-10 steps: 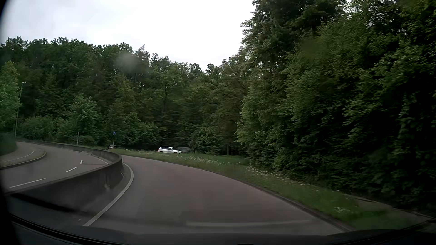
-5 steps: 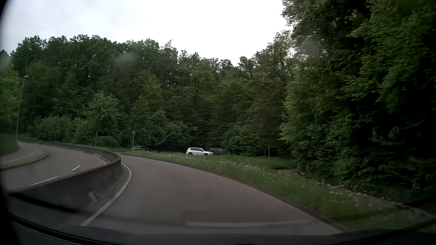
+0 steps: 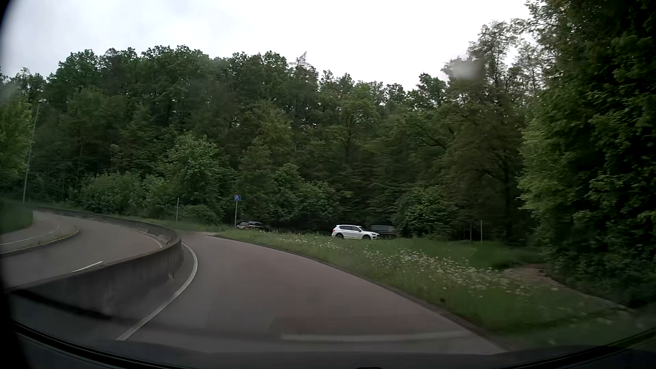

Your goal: Follow the waypoints while adhering to traffic rules and regulations

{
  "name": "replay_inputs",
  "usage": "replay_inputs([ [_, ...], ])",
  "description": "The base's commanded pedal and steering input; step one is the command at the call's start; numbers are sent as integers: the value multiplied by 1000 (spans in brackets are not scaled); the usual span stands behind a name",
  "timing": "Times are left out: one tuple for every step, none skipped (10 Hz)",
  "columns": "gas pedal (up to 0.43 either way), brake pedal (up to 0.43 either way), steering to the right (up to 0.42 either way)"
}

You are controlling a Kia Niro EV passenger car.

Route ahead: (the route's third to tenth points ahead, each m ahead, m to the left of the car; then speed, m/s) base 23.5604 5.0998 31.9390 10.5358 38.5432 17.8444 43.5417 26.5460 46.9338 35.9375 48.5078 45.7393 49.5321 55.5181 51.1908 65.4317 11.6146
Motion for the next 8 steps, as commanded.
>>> replay_inputs([
  [177, 0, -114],
  [177, 0, -112],
  [189, 0, -110],
  [189, 0, -107],
  [189, 0, -104],
  [189, 0, -103],
  [189, 0, -101],
  [189, 0, -101],
])
